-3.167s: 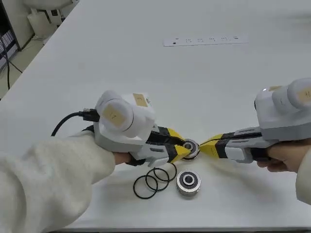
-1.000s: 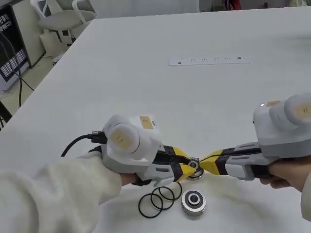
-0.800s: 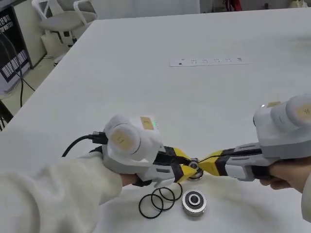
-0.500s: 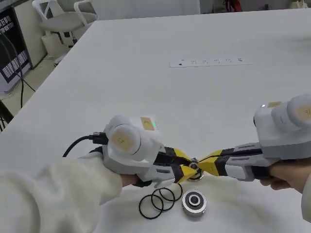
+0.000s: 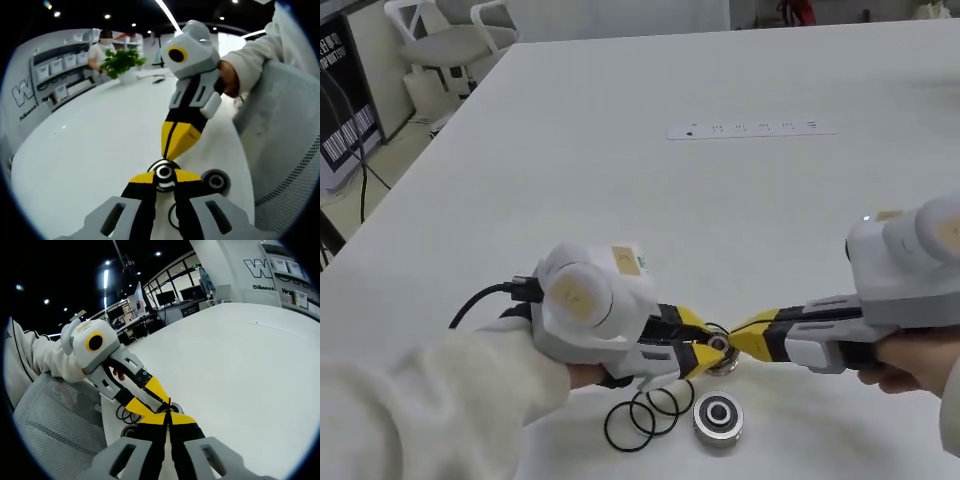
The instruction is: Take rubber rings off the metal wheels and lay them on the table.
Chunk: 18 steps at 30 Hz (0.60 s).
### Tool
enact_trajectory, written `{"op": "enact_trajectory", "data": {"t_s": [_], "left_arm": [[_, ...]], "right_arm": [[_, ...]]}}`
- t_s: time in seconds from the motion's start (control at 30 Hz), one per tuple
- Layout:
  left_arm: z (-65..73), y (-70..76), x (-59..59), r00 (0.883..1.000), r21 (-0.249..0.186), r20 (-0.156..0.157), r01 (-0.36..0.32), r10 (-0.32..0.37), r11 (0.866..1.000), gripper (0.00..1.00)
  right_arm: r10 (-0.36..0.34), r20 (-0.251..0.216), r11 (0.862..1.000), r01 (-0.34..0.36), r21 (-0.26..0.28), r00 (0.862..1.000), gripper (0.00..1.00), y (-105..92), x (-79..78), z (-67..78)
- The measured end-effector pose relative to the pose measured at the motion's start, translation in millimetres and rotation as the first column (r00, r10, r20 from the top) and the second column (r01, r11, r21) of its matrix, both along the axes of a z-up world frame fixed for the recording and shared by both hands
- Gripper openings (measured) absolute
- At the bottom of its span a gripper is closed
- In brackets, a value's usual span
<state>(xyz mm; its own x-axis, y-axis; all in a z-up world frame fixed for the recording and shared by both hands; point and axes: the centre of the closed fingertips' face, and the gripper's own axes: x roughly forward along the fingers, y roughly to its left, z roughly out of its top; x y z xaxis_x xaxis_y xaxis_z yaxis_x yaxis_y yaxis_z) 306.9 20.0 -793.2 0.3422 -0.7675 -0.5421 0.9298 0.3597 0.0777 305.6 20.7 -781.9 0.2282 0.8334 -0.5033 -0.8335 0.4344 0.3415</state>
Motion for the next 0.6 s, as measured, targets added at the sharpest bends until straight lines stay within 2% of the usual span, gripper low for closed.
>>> {"op": "enact_trajectory", "data": {"t_s": [0.17,0.3,0.47,0.6], "left_arm": [[0.3,0.3,-1.2,1.000,0.013,0.002,0.016,-0.016,1.000,0.14],[2.8,1.5,-4.3,0.999,0.052,0.005,0.044,-0.044,0.998,0.14],[18.8,0.2,-1.2,0.999,0.016,0.023,0.036,-0.036,0.999,0.15],[29.4,3.6,-0.7,0.999,0.003,0.035,0.023,-0.023,1.000,0.21]], "right_arm": [[-0.003,-0.007,1.000,0.003,-0.001,1.000,0.00,-0.5,0.1,-0.5],[-0.004,-0.012,1.000,0.004,-0.001,1.000,0.00,-1.4,-0.2,-1.5],[-0.016,-0.010,1.000,0.016,0.006,1.000,0.00,-3.1,2.0,1.6],[-0.031,-0.008,0.999,0.031,0.014,0.999,0.00,-4.9,4.5,5.0]]}}
